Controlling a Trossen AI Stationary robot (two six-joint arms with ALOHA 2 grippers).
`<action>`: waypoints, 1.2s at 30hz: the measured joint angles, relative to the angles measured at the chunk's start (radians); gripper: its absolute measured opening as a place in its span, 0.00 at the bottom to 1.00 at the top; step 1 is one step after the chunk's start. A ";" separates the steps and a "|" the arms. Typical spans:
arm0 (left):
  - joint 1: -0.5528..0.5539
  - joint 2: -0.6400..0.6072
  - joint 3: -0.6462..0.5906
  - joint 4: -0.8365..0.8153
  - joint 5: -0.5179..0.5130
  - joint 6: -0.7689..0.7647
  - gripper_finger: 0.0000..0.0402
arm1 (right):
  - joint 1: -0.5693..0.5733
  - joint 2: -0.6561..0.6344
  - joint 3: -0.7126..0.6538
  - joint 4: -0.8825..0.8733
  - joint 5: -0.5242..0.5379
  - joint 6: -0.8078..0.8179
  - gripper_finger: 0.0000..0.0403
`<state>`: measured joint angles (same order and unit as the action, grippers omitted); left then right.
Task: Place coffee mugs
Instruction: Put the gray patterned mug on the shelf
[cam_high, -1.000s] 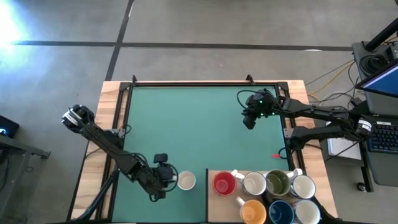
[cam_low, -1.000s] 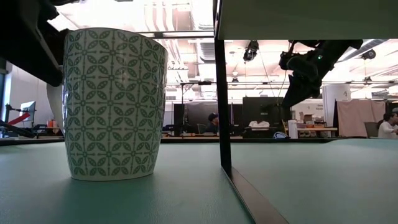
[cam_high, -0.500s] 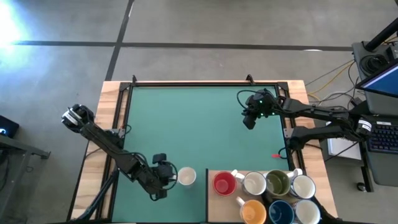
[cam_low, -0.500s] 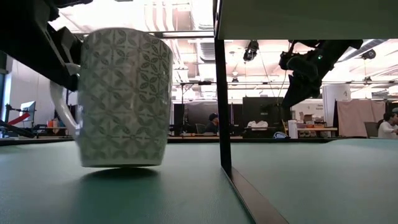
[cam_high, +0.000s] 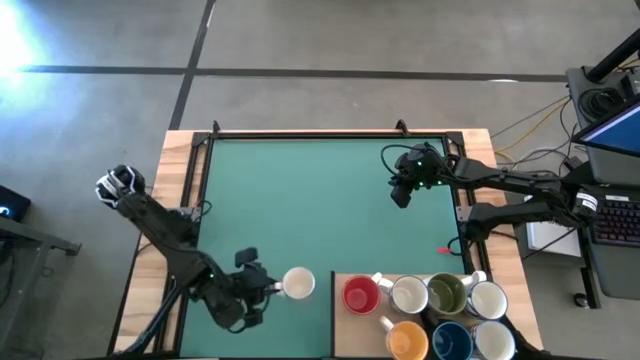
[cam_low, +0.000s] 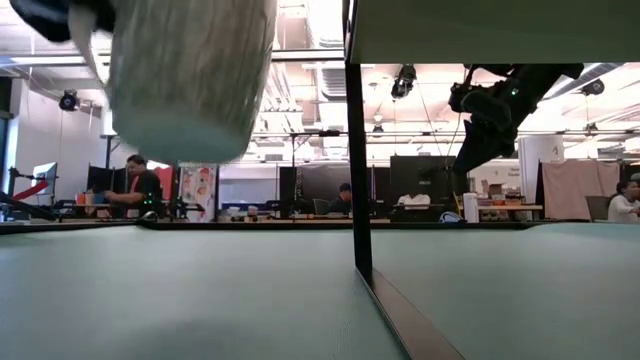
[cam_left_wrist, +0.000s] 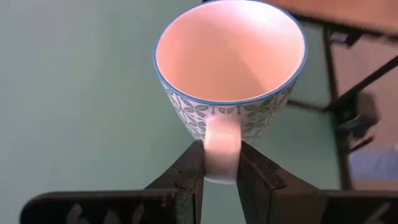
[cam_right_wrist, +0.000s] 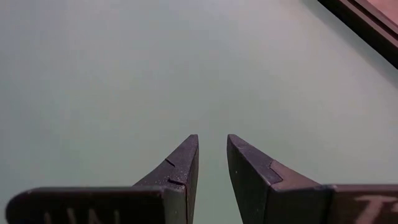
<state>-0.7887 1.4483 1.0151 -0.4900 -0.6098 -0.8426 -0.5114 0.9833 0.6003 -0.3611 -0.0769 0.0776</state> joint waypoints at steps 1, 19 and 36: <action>-0.010 0.000 0.009 0.000 -0.018 -0.011 0.12 | 0.000 0.000 0.000 0.000 0.000 0.000 0.18; -0.142 0.025 0.334 -0.289 -0.118 -0.052 0.12 | 0.000 0.000 0.000 0.000 0.000 0.000 0.18; -0.162 0.209 0.592 -0.289 -0.188 0.186 0.12 | 0.000 0.000 0.000 0.000 0.000 0.000 0.18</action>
<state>-0.9504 1.6576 1.6068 -0.7786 -0.7981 -0.6568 -0.5114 0.9833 0.6003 -0.3609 -0.0767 0.0776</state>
